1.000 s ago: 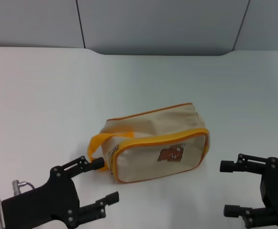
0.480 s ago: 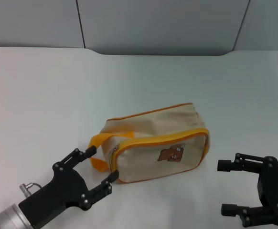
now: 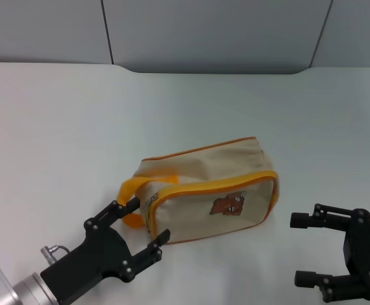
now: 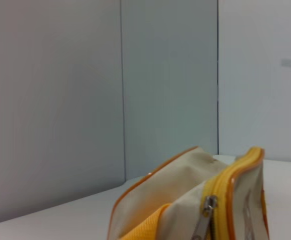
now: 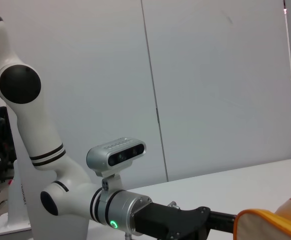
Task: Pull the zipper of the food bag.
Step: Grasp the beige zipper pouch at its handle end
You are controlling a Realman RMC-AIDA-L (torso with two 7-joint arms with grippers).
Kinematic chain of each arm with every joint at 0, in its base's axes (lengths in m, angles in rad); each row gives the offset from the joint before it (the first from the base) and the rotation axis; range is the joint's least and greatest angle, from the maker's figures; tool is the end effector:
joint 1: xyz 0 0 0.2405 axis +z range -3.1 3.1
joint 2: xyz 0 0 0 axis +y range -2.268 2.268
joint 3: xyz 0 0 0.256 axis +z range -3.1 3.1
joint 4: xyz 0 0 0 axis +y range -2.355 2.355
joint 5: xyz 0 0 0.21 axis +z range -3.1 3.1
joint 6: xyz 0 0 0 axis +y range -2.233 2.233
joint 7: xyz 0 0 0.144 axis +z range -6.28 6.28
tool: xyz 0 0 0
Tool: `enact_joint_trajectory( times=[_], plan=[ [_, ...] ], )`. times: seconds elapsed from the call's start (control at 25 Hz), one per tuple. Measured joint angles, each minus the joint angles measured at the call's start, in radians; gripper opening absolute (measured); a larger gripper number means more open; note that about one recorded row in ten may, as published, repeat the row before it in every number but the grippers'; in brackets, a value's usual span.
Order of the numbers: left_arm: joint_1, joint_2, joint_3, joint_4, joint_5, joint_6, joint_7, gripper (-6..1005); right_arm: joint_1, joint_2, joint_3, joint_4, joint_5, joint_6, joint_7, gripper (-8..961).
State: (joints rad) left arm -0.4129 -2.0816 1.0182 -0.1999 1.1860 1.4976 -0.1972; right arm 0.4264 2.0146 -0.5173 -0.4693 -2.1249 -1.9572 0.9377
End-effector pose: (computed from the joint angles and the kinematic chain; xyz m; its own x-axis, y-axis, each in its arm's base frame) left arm -0.3061 0.2188 -0.0902 0.7711 0.0285 0.6361 0.4319 -0.7575 -0.4896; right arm 0.2892 0.2439 0.0128 0.7668 -0.1299 -0.6285 -0.1922 -0.9809 -0.0317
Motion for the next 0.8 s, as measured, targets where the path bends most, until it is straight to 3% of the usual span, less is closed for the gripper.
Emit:
enact_joint_trajectory(
  times=[0.2, 0.68, 0.8],
  plan=[
    [-0.01, 0.0, -0.008, -0.014, 0.004, -0.01, 0.01, 747, 0.003, 0.004, 0.001, -0.002, 0.001, 0.0, 0.0, 838],
    [-0.055, 0.0, -0.189, -0.037, 0.167, -0.088, 0.011, 738, -0.001, 0.013, 0.001, -0.007, 0.002, 0.023, 0.0, 838],
    [-0.051, 0.0, -0.223, -0.034, 0.212, -0.08, 0.013, 603, -0.003, 0.013, 0.002, -0.007, 0.003, 0.023, 0.0, 838]
  ],
)
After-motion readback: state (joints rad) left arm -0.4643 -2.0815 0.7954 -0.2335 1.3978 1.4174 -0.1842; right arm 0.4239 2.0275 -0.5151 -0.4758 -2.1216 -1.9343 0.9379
